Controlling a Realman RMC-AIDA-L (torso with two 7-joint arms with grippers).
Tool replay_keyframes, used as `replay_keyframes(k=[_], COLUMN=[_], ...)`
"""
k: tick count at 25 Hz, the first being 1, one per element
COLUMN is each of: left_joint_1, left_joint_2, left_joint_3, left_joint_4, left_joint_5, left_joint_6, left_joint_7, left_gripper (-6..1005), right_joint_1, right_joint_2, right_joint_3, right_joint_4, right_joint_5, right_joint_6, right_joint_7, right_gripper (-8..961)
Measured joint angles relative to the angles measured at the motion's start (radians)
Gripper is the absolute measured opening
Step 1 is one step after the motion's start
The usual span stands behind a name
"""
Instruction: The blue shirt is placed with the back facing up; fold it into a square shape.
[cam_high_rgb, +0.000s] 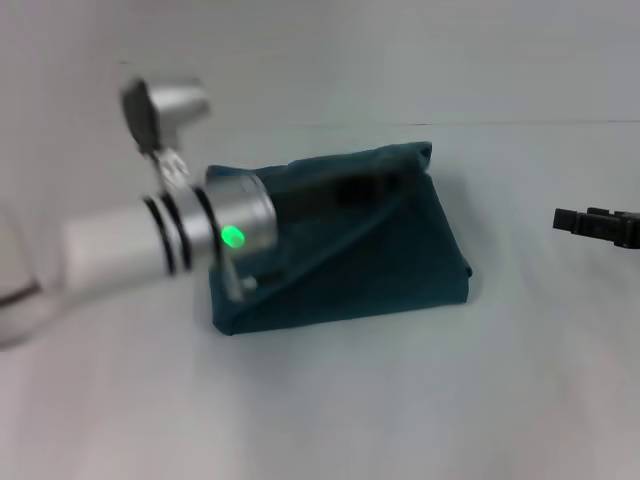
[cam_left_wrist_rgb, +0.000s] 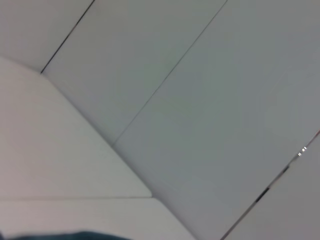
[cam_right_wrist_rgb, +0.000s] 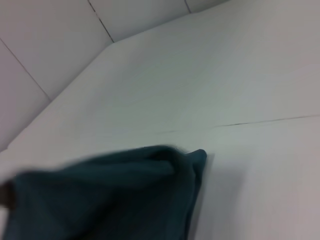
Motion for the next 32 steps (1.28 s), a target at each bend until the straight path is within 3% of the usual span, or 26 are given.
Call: replay_keyframes(k=[6,13,21,22,26,28,32], left_joint_1=[-0.038,-0.011,0.077,0.077,0.197,0.227,0.297], left_joint_2=[-0.001,-0.001,0.004,0.004,0.007,0.008,0.009], left_joint_3=[-0.092,-0.133,-0.112,-0.112,-0.107,-0.106,-0.125], left_joint_4=[-0.368,-0.434,-0.271,-0.271,-0.083,-0.04,0.046], left_joint_5=[-0.153,-0.106,-0.058,-0.058,-0.036,-0.037,-0.057], left_joint_6=[-0.065,0.075,0.233,0.233,0.317,0.328,0.33], left_joint_7=[0.381,0.487,0.426,0.426,0.421,0.421,0.419], left_gripper=[73,152,310,343,478,709,836], right_joint_1=[0.005,0.019,0.049,0.06,0.114,0.136,0.151], right_joint_2=[-0.01,-0.011,-0.015,-0.019,-0.048,-0.056,-0.052], right_joint_3=[-0.005,-0.007,-0.01,-0.011,-0.018,-0.02,-0.02], right_joint_4=[0.0,0.008,0.012,0.015,0.066,0.085,0.083], right_joint_5=[-0.002,-0.005,-0.009,-0.011,-0.022,-0.023,-0.019], right_joint_6=[-0.001,0.003,0.026,0.033,0.052,0.051,0.045], right_joint_7=[-0.002,-0.001,0.115,0.145,0.245,0.261,0.266], right_gripper=[745,745,745,745,745,745,745])
